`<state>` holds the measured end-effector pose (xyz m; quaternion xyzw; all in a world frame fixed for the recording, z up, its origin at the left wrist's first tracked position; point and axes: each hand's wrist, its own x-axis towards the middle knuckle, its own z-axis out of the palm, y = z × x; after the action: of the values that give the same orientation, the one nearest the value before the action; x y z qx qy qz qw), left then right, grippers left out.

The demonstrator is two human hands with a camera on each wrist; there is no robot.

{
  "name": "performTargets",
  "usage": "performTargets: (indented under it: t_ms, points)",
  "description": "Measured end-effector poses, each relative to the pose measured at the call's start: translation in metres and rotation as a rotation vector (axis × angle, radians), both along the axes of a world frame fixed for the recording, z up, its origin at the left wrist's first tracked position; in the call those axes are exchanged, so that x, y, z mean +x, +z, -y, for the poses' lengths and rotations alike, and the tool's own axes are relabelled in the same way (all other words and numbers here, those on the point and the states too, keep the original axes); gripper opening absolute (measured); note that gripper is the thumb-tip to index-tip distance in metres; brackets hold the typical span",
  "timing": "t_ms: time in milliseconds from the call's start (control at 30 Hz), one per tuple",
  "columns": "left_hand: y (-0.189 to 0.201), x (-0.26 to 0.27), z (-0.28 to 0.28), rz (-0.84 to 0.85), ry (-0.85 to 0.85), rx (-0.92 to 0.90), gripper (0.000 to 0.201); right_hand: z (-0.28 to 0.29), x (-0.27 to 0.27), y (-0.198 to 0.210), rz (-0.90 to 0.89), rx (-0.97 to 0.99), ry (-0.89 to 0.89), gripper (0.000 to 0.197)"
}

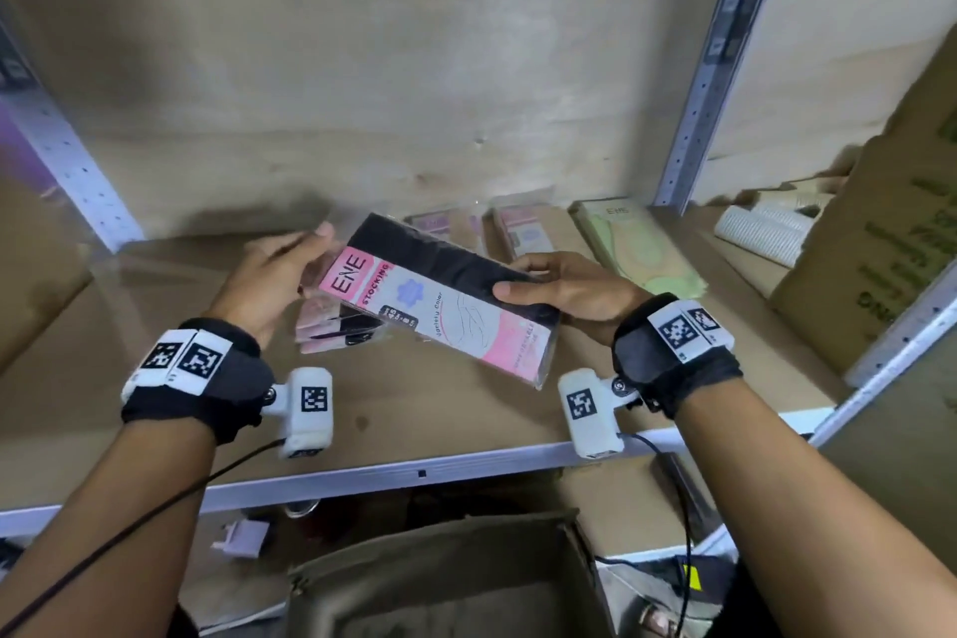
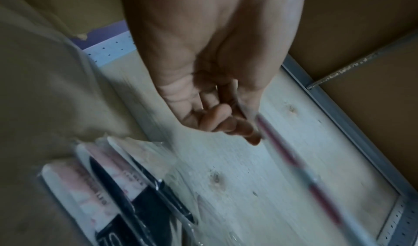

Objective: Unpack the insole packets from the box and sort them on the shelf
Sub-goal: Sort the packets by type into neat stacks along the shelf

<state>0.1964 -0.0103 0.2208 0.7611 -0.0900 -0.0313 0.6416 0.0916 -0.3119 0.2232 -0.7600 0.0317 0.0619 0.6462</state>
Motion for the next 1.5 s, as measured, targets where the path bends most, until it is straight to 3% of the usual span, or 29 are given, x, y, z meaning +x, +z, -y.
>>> performTargets:
  t_ms: [67,233,333,500,633,767,1000,1167,1433,1500]
  points:
    - [-0.004,0.001,-0.003,-0.057,-0.046,-0.024,0.017,0.002,0.000,0.001,0.000,0.042,-0.048,0.023]
    - [-0.009,-0.001,-0.001,-0.145,-0.012,0.004,0.020,0.000,-0.001,0.001,0.030,0.113,-0.155,0.021]
    - [-0.012,-0.008,0.006,-0.152,0.071,0.119,0.033,-0.004,-0.001,-0.001,0.061,0.132,-0.199,0.030]
    - [-0.012,-0.012,0.006,-0.095,0.172,0.186,0.063,-0.009,0.000,-0.003,0.102,0.236,-0.212,0.018]
    - [0.000,-0.020,0.004,-0.117,0.160,-0.071,0.047,-0.014,0.001,-0.005,0.122,0.326,-0.228,0.023]
    - [0.005,-0.025,0.001,-0.120,0.070,-0.214,0.049,-0.019,0.003,-0.006,0.140,0.361,-0.210,0.035]
    - [0.004,-0.019,-0.001,-0.144,0.027,-0.353,0.045,-0.022,0.004,-0.007,0.141,0.367,-0.199,0.010]
    - [0.005,-0.018,0.002,-0.207,-0.009,-0.485,0.042,-0.024,0.004,-0.004,0.141,0.351,-0.176,0.006]
    - [-0.004,-0.008,-0.009,-0.413,-0.004,-0.722,0.037,-0.026,0.003,0.001,0.070,0.343,-0.087,0.014]
    - [-0.008,-0.004,-0.013,-0.453,0.060,-0.808,0.049,-0.026,0.004,0.002,0.046,0.390,-0.107,0.024]
